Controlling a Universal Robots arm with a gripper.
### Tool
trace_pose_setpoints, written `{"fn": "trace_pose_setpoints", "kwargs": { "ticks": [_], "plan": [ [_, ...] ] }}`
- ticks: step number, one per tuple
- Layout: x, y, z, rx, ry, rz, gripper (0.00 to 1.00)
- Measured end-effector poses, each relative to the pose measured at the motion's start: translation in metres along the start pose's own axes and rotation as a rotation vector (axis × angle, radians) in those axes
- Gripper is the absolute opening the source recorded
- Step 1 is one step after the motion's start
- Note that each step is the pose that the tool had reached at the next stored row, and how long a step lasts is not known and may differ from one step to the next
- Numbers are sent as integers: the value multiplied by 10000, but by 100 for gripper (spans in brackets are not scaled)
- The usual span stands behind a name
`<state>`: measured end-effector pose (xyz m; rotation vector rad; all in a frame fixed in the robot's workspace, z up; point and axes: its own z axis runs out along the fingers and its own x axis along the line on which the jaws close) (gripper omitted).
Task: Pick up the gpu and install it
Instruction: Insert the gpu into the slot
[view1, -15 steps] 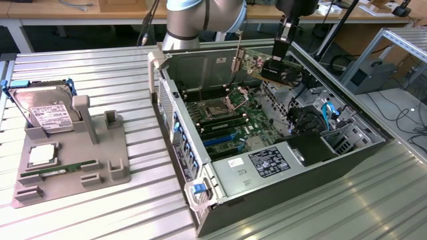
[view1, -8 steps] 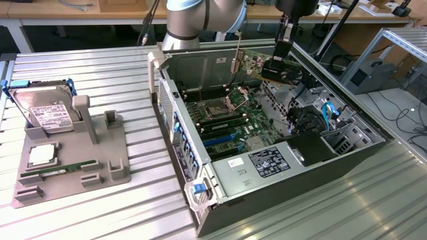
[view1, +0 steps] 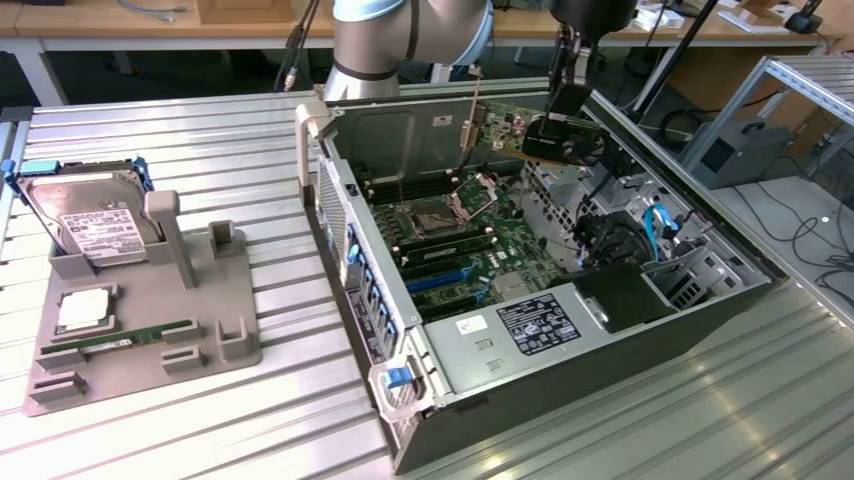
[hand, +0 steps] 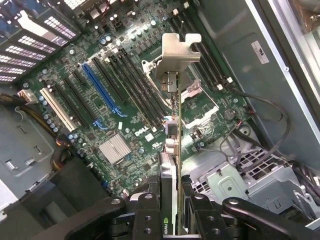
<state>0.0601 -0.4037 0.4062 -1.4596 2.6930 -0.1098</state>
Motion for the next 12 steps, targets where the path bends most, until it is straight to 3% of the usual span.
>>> {"fn": "trace_pose_setpoints", "kwargs": {
  "ticks": [12],
  "plan": [
    [0, 0, 3, -48, -145, -1459, 27]
  ]
}}
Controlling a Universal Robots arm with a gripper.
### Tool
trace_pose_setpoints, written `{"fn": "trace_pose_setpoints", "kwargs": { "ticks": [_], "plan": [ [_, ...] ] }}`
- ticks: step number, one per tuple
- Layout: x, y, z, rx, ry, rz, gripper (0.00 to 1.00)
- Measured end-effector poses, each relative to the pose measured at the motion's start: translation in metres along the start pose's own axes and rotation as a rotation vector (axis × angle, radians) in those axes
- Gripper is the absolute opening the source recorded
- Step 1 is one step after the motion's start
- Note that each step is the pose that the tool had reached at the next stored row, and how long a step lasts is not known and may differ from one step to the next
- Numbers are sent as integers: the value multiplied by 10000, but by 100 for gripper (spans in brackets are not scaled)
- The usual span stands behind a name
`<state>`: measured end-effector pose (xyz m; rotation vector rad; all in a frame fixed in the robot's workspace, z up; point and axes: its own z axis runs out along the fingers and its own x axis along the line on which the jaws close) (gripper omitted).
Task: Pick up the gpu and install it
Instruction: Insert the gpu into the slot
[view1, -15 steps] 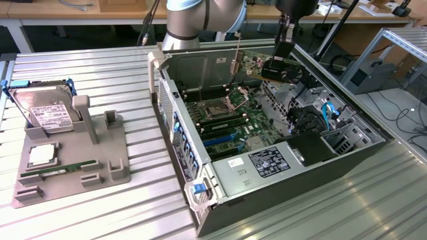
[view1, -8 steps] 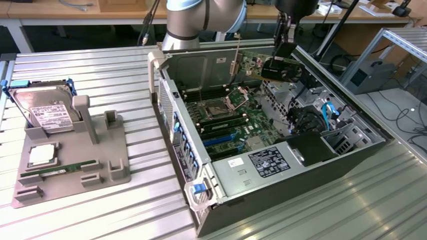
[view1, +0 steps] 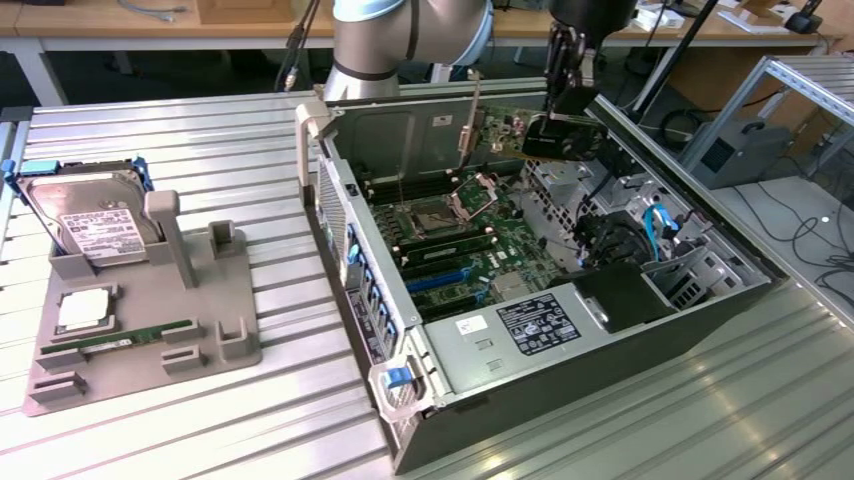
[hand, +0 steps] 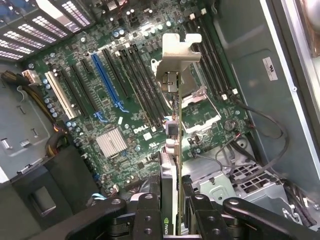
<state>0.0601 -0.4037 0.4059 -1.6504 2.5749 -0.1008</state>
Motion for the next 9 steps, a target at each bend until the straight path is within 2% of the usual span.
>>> {"fn": "trace_pose_setpoints", "kwargs": {
  "ticks": [9],
  "plan": [
    [0, 0, 3, -35, -106, -1063, 27]
  ]
}}
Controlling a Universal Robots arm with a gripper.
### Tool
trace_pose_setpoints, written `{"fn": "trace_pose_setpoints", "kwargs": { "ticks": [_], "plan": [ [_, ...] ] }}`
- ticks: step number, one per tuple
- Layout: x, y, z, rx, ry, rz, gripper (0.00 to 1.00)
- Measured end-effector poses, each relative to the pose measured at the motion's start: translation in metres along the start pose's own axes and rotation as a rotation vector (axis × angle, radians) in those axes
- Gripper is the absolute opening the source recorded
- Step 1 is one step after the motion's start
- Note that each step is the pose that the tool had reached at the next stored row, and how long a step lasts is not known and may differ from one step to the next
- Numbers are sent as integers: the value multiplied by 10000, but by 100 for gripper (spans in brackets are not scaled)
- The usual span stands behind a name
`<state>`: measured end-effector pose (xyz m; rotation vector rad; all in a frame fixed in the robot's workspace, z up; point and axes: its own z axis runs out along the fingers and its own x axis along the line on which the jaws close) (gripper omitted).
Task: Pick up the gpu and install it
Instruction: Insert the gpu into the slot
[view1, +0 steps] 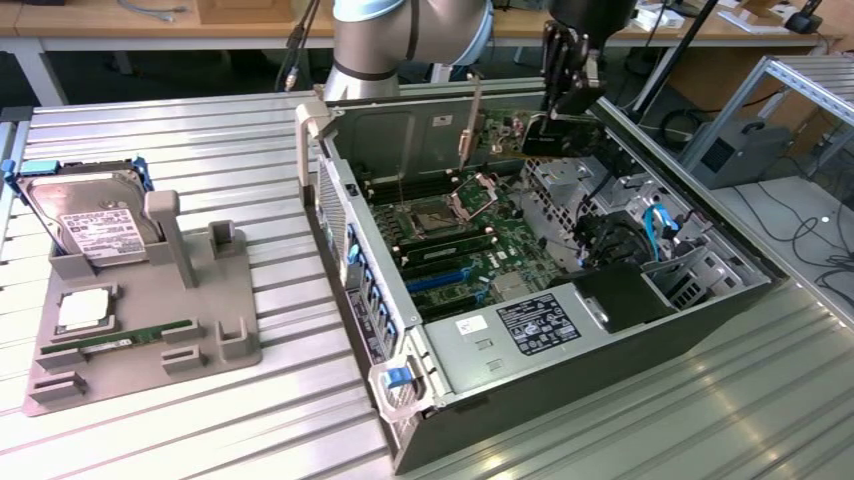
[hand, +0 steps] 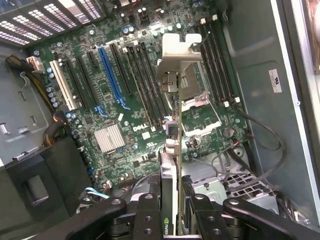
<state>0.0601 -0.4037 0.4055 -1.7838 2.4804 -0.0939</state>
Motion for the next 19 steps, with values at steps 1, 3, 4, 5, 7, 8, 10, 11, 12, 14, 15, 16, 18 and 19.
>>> {"fn": "trace_pose_setpoints", "kwargs": {
  "ticks": [1, 3, 4, 5, 7, 8, 10, 11, 12, 14, 15, 16, 18, 19],
  "plan": [
    [0, 0, 0, -2, -7, -71, 27],
    [0, 0, 1, -7, -20, -196, 27],
    [0, 0, 1, -9, -29, -284, 27],
    [0, 0, 1, -16, -47, -472, 27],
    [0, 0, 2, -23, -68, -675, 27],
    [0, 0, 2, -26, -77, -775, 27],
    [0, 0, 3, -33, -98, -978, 27],
    [0, 0, 3, -36, -110, -1091, 27],
    [0, 1, 3, -38, -115, -1150, 27],
    [0, 0, 4, -46, -138, -1386, 27],
    [0, 0, 4, -49, -146, -1459, 27],
    [0, 0, 4, -52, -156, -1561, 27],
    [0, 0, 5, -60, -180, -1804, 27],
    [0, 0, 5, -63, -187, -1878, 27]
  ]
}}
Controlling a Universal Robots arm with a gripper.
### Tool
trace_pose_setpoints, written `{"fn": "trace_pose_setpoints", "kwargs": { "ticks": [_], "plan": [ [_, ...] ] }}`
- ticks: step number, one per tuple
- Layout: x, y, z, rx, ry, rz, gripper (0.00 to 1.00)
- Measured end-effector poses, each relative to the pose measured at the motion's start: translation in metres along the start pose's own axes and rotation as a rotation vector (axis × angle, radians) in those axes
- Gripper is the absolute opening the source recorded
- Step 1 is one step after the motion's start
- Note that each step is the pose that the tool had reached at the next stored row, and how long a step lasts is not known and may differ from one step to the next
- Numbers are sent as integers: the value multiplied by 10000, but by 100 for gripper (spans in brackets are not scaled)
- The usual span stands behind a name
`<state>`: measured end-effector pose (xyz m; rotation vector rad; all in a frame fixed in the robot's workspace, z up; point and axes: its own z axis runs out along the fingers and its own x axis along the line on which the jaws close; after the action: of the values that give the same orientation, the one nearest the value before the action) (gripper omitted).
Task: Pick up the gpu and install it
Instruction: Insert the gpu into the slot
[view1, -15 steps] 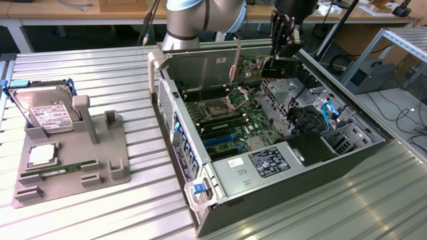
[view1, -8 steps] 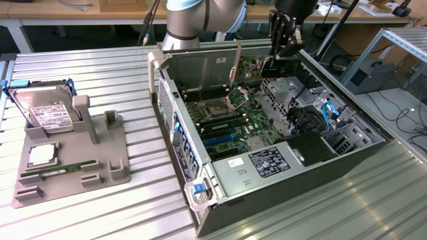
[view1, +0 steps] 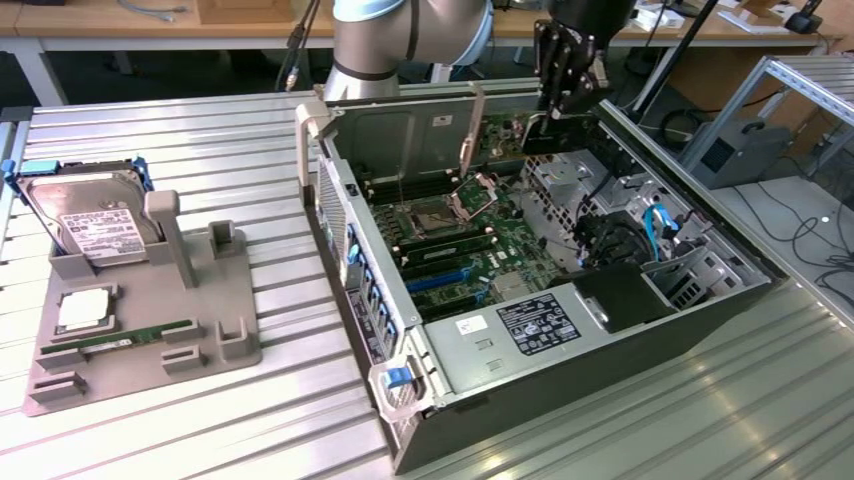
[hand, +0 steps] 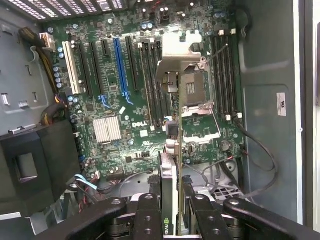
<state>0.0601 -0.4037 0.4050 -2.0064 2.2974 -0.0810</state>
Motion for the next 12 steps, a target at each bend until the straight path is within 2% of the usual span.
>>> {"fn": "trace_pose_setpoints", "kwargs": {
  "ticks": [3, 12],
  "plan": [
    [0, 0, 1, -16, -49, -487, 27],
    [0, 0, 3, -48, -145, -1452, 27]
  ]
}}
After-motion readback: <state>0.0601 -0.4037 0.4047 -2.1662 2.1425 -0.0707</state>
